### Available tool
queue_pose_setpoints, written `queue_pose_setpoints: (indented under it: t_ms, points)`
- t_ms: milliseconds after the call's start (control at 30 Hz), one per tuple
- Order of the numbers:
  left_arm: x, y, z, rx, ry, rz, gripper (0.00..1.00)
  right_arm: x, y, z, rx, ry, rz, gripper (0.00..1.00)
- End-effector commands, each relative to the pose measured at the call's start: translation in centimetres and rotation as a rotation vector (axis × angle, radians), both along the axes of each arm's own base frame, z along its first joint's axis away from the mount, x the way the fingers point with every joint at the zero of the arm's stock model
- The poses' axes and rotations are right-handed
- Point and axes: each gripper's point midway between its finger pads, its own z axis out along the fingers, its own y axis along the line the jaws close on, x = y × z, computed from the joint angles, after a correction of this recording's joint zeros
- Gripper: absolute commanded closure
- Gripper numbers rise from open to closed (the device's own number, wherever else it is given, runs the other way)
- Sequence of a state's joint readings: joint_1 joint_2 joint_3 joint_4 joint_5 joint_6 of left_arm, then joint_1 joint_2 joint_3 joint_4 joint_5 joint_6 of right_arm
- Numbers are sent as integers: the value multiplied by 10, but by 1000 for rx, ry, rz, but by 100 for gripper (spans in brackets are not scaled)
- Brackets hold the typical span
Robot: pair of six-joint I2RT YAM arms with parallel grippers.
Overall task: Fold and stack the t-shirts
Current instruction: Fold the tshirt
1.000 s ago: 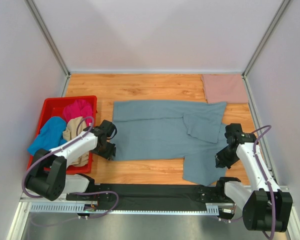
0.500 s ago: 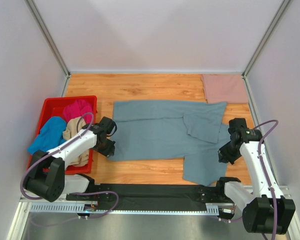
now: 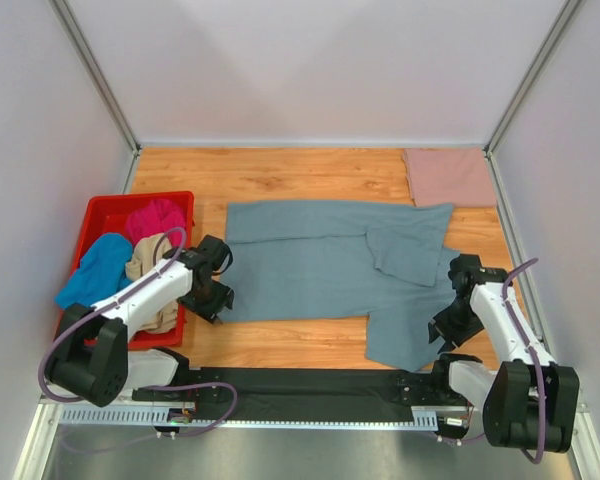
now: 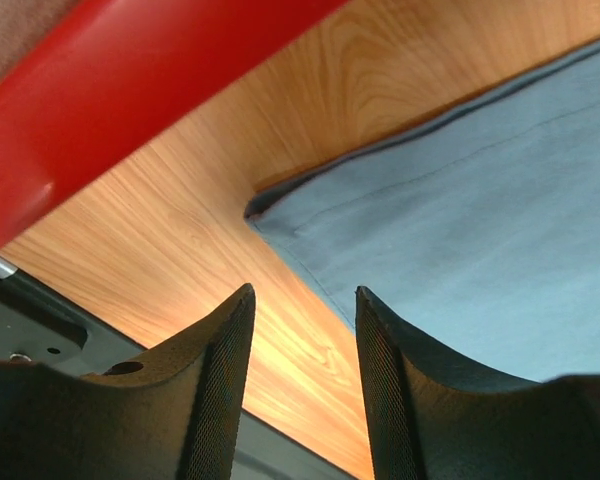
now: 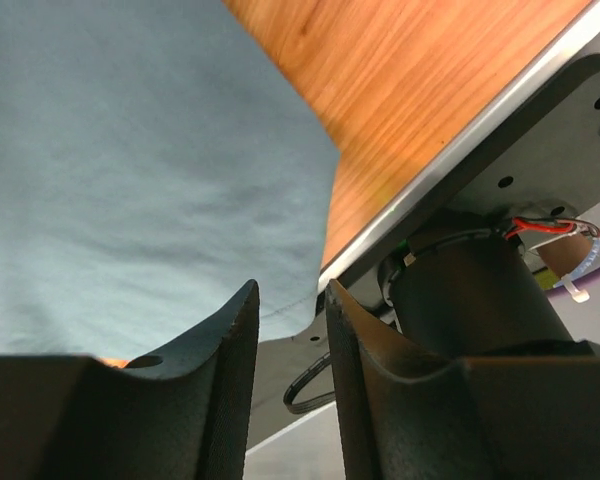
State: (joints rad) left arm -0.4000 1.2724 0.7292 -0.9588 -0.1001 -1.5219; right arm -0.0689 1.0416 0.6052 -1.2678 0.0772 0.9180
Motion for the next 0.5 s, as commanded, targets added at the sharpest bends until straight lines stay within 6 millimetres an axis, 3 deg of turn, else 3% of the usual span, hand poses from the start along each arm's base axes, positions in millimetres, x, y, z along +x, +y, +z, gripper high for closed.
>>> queue_pose_setpoints:
  t_ms: [0,300,433,467]
  points:
    - [-5,-3,-7,-19,13,25,48,21,-6,-2,-14,-69,-10,65]
    - [-5,0,-27,24,52,42,50,22,-6,1,-18,-77,-20,64]
    - [8,1,-24,47,18,24,55,23,-3,-4,-4,-67,-65,59]
    - [9,1,-24,51,23,15,61,22,-1,-6,8,-59,-97,57]
